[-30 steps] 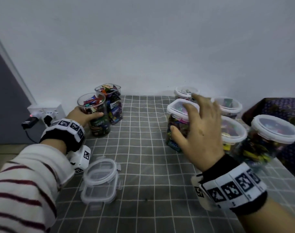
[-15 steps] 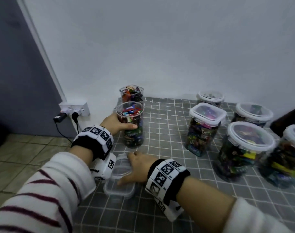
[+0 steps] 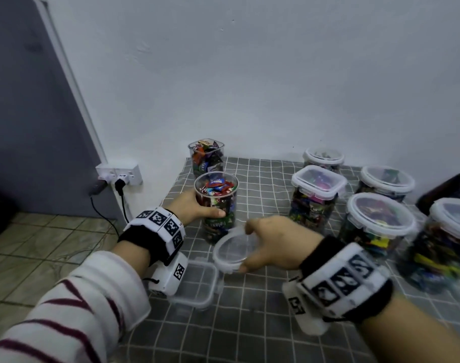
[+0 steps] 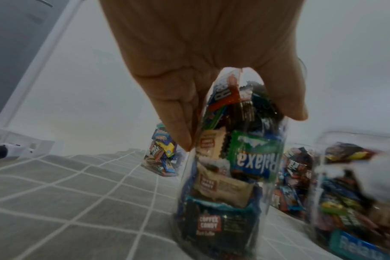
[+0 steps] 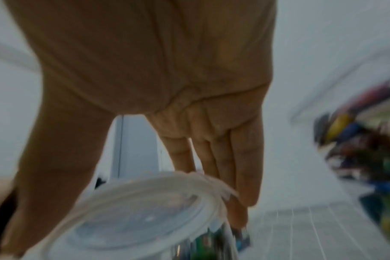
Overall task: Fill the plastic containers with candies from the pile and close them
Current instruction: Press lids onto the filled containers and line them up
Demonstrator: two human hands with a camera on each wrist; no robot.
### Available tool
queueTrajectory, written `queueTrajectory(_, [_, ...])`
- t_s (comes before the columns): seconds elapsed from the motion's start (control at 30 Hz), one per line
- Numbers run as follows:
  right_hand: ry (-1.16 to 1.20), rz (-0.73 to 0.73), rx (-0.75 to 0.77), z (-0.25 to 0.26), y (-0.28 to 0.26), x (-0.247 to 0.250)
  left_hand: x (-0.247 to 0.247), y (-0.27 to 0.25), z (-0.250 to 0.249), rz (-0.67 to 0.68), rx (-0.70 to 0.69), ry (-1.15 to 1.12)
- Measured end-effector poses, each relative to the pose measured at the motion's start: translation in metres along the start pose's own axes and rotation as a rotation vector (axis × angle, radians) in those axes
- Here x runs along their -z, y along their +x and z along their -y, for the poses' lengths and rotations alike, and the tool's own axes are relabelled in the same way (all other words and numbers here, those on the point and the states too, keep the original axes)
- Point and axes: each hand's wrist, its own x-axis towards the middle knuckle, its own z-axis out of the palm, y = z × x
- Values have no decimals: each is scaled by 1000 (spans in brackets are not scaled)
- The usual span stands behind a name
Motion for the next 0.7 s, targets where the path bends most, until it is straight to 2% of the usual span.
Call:
queueTrajectory(0.13, [228, -198, -35, -17, -38, 39, -16, -6, -4, 71, 16, -20])
queueTrajectory(0.23, [256, -374, -5, -21, -37, 47, -34, -11, -10, 125, -6, -48])
queueTrajectory(0.3, [250, -427, -9, -22, -29, 46, -48, -14, -15, 140, -29, -75])
queueTrajectory(0.53, [255, -321, -72, -38, -20, 36, -80, -24, -18, 167, -94, -71])
queueTrajectory(0.7, [217, -312, -91, -43, -21, 36, -84, -23, -19, 174, -75, -66])
